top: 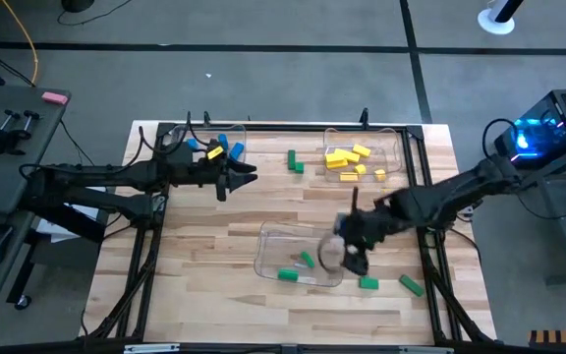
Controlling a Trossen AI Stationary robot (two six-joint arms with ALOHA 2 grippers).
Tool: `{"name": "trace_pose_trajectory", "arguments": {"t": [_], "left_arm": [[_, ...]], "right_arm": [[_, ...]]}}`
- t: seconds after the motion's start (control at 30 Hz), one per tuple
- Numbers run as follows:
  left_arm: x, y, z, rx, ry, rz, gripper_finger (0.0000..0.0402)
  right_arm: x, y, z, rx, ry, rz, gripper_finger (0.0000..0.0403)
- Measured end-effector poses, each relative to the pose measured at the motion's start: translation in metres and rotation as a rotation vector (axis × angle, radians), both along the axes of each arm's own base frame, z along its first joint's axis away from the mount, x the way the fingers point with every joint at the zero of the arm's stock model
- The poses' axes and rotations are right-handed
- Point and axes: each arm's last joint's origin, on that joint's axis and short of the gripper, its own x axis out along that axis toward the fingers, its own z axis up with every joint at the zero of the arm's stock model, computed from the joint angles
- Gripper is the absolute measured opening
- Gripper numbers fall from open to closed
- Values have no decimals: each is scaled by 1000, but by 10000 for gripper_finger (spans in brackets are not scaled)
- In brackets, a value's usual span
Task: Sort blocks
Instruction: Put the green block into the bottom transparent bin
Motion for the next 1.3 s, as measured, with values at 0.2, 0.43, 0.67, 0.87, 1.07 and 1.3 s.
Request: {"name": "trace_pose_trajectory", "arguments": {"t": [0.2,0.43,0.67,0.87,1.07,1.3], "left_arm": [[0,0,-4,-8,44,0,179],[0,0,-4,-8,42,0,179],[0,0,-4,-8,42,0,179],[0,0,-4,-8,41,0,179],[0,0,-4,-9,41,0,179],[-1,0,-5,-10,47,0,179]], "right_arm": [[-39,51,-26,-107,130,92,281],[-73,81,-91,-176,110,188,281],[-78,65,-129,-194,129,57,281],[-78,63,-140,-170,94,177,281],[-74,67,-144,-201,36,281,281],[-66,75,-166,-220,79,287,281]]}}
